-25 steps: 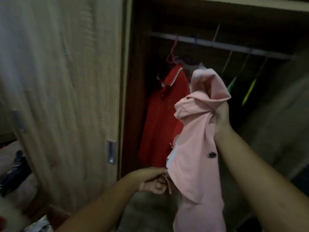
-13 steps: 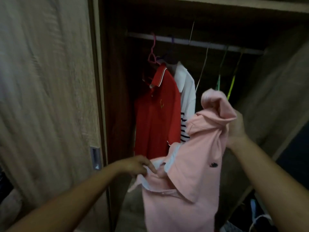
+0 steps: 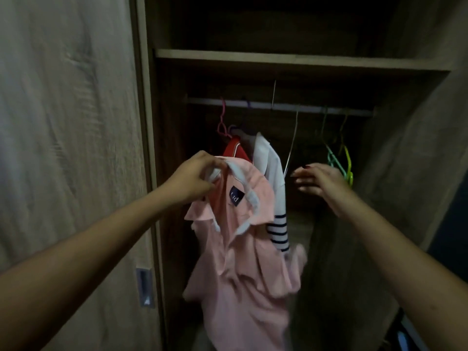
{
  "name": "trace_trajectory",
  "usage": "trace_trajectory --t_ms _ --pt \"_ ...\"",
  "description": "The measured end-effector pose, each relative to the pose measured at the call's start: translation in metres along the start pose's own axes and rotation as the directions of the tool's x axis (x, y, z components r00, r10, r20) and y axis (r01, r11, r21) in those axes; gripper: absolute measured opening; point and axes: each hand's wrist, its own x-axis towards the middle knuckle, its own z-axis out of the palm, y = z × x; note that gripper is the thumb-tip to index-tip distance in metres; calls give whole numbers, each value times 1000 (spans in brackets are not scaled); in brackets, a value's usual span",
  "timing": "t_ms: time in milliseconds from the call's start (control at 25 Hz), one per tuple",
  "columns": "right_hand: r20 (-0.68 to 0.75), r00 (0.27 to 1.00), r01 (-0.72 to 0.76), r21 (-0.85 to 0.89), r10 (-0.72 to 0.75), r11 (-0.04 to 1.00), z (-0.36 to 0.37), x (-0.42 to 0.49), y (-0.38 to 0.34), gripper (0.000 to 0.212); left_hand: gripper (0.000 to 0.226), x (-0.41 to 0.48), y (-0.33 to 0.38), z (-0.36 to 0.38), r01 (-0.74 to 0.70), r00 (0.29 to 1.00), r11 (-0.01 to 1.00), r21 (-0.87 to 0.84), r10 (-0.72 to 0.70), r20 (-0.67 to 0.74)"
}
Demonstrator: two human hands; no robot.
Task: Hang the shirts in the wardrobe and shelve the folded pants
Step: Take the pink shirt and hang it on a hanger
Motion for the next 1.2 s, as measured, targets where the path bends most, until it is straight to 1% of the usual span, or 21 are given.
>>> trace_trajectory --t_ms 40,80,120,160,200,320,440,520,600,680,720,800,880,920,1000,1080,1160,1200 --pt "-76 994 73 -137 -84 988 5 14 -4 25 48 3 4 -2 -30 1000 999 27 30 4" --pt "-109 980 126 -304 -166 944 8 28 -6 25 47 6 8 -4 -53 999 997 57 52 14" --pt "-109 971 143 -447 -212 883 13 40 -6 27 45 10 12 -6 -67 998 994 87 66 23" --pt "-93 973 126 -558 -212 821 16 51 -3 29 44 12 16 -8 -71 997 991 114 68 33" --pt "-69 980 102 -627 -186 772 20 61 2 31 43 14 17 -10 -71 997 988 134 66 41" --pt "-42 996 26 -696 -77 718 33 87 22 37 44 17 16 -15 -56 997 986 155 48 54" --pt "-3 1000 11 -689 -18 725 44 107 40 40 46 15 8 -23 -33 998 985 170 23 65" --pt "-2 1000 -1 -707 0 707 52 115 47 41 45 11 2 -27 10 997 985 170 -22 70" --pt "-115 992 -39 -704 -60 709 55 115 49 37 43 7 -3 -28 65 994 987 147 -77 81" --pt "-260 950 -32 -638 -176 769 53 109 51 30 42 5 -7 -29 90 991 986 143 -103 91" --pt "-290 925 18 -609 -244 793 50 104 52 29 42 5 -8 -29 94 989 986 138 -109 101" --pt "-250 901 172 -545 -354 821 43 90 57 28 43 6 -8 -26 101 986 987 124 -116 122" --pt "-224 884 307 -381 -410 872 37 72 69 29 44 7 -9 -23 113 982 988 107 -128 139" --pt "-241 879 333 -307 -411 892 35 61 78 31 46 7 -9 -20 116 980 989 94 -129 149" --pt "-288 890 281 -265 -354 922 32 44 96 40 47 8 -7 -13 125 975 990 66 -135 176" --pt "-308 912 168 -325 -273 931 28 39 104 47 49 10 -4 -6 134 969 990 51 -142 203" --pt "-332 920 82 -353 -207 932 25 37 102 45 50 12 -2 0 154 962 988 30 -157 224" --pt "-345 913 90 -346 -216 934 24 34 101 38 51 12 -2 3 163 958 986 16 -162 234"
